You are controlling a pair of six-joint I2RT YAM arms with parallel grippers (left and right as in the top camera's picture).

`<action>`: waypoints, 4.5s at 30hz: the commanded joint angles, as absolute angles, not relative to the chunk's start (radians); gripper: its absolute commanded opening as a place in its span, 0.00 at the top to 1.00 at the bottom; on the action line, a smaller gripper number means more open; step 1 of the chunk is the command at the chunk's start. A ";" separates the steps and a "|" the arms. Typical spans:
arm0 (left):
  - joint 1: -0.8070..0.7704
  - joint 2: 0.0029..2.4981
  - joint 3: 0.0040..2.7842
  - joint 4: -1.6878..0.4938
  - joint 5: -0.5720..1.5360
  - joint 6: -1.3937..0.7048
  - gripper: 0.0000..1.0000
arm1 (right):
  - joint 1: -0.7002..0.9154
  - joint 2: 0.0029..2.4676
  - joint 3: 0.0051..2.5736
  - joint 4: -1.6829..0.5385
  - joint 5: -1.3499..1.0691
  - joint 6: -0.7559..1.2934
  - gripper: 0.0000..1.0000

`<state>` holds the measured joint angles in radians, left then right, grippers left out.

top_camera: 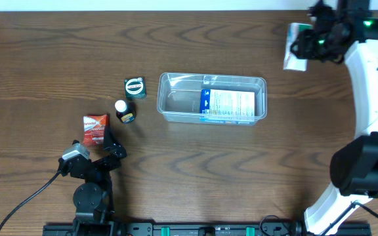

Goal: Pack container
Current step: 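Lift the Panadol box and carry it over the container, then lower the Panadol box into the container beside the blue box, release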

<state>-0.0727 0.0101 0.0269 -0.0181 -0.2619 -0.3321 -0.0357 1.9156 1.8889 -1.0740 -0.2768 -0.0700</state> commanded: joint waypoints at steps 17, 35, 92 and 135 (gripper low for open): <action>-0.068 0.004 0.004 -0.048 -0.271 -0.315 0.02 | 0.310 1.891 1.896 -1.275 -0.288 -0.797 0.61; -0.068 0.004 0.004 -0.048 -0.271 -0.315 0.02 | 0.346 1.893 1.805 -1.213 -0.207 -1.056 0.59; -0.068 0.004 0.004 -0.048 -0.271 -0.315 0.02 | 0.662 1.957 1.653 -0.696 0.238 0.871 0.19; -0.068 0.004 0.004 -0.048 -0.271 -0.315 0.02 | 0.661 2.129 1.637 -0.631 0.071 0.769 0.33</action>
